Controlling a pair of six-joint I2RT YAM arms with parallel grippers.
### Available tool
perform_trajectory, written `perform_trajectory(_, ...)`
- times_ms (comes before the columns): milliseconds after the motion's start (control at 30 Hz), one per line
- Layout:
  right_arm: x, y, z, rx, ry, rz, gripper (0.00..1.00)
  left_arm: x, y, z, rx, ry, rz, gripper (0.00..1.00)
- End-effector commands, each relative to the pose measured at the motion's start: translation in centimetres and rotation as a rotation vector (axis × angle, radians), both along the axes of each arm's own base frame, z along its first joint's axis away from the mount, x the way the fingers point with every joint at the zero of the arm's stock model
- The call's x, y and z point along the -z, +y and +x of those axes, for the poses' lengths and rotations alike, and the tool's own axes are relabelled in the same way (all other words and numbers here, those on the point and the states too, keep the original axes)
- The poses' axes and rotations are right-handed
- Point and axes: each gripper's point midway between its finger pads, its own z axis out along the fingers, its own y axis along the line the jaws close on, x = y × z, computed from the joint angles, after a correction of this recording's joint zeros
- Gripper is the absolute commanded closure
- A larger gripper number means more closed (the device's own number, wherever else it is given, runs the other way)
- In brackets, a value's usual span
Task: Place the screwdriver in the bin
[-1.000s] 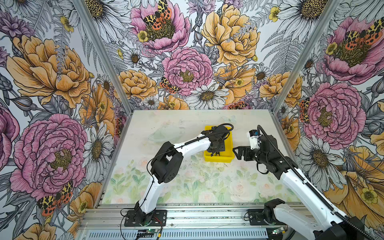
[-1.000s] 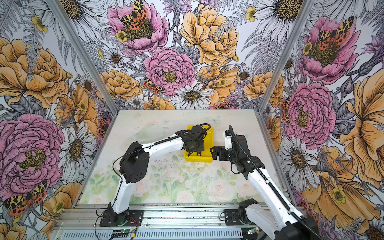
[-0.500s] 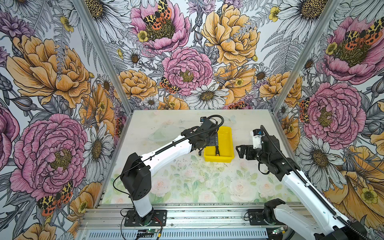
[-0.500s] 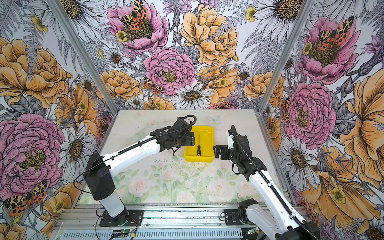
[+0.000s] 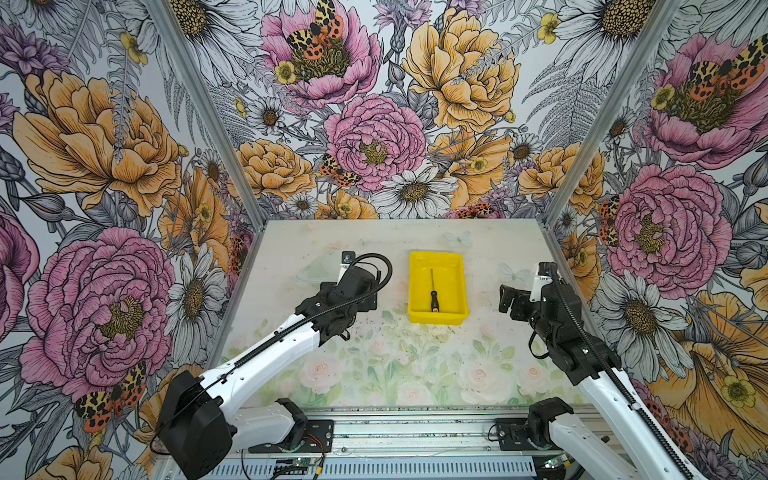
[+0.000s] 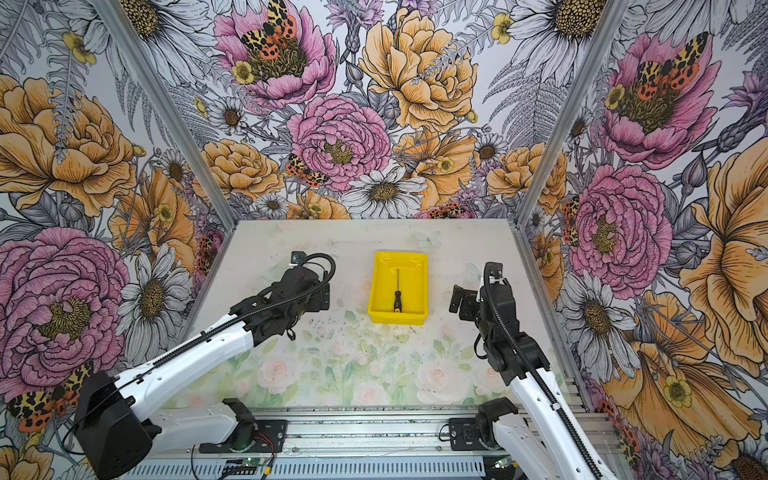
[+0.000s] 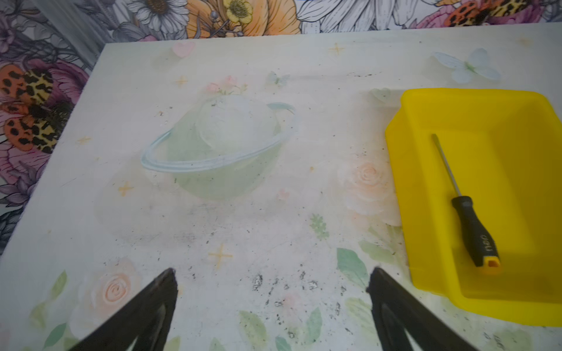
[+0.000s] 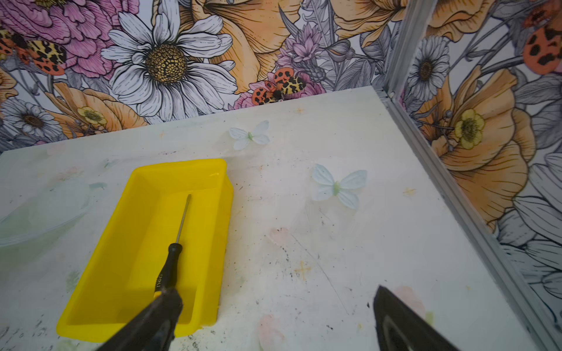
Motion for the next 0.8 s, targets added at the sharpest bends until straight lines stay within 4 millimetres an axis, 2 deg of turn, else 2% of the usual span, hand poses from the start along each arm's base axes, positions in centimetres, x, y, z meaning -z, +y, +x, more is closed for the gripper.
perform_trajectory(0, 0.5, -4.5, -1.1, 0.223, -0.026, -0.115, 0.0, 0.4, 4.0, 0.0, -0.083, -0.073, -0.028, 0.01)
perform_trajectory(67, 1.1, -4.8, -1.4, 0.217, -0.043, -0.144, 0.0, 1.1, 6.8, -1.0, -0.152, -0.097, -0.021, 0.01)
perform_trajectory(133, 1.9, -4.7, -1.4, 0.181, -0.069, -0.187, 0.01, 1.4, 8.7, -2.1, -0.173, -0.147, 0.021, 0.01)
perform_trajectory(300, 4.8, -5.6, -2.4, 0.211, -0.093, -0.23, 0.0, 1.0, 10.3, -4.0, -0.1, -0.286, 0.073, 0.01)
perform_trajectory(367, 5.1, -5.6, -2.4, 0.199, -0.12, -0.241, 0.0, 1.1, 11.3, -4.8, -0.127, -0.311, 0.067, 0.01)
perform_trajectory(467, 6.1, -5.5, -2.2, 0.188, -0.131, -0.26, 0.01, 3.2, 11.9, -5.4, -0.145, -0.313, 0.047, 0.01)
perform_trajectory(500, 6.4, -5.3, -2.1, 0.174, -0.133, -0.257, 0.0, 4.0, 11.4, -5.2, -0.109, -0.326, 0.052, 0.01)
perform_trajectory(567, 6.9, -4.9, -1.7, 0.151, -0.132, -0.254, 0.0, 4.3, 11.2, -4.9, -0.08, -0.302, 0.051, 0.01)
perform_trajectory(667, 7.6, -4.7, -0.8, 0.135, -0.101, -0.259, 0.01, 5.1, 11.9, -3.8, -0.117, -0.249, 0.047, 0.01)
perform_trajectory(767, 8.5, -4.2, 0.3, 0.103, -0.047, -0.259, 0.0, 4.9, 12.0, -2.5, -0.107, -0.279, 0.019, 0.01)
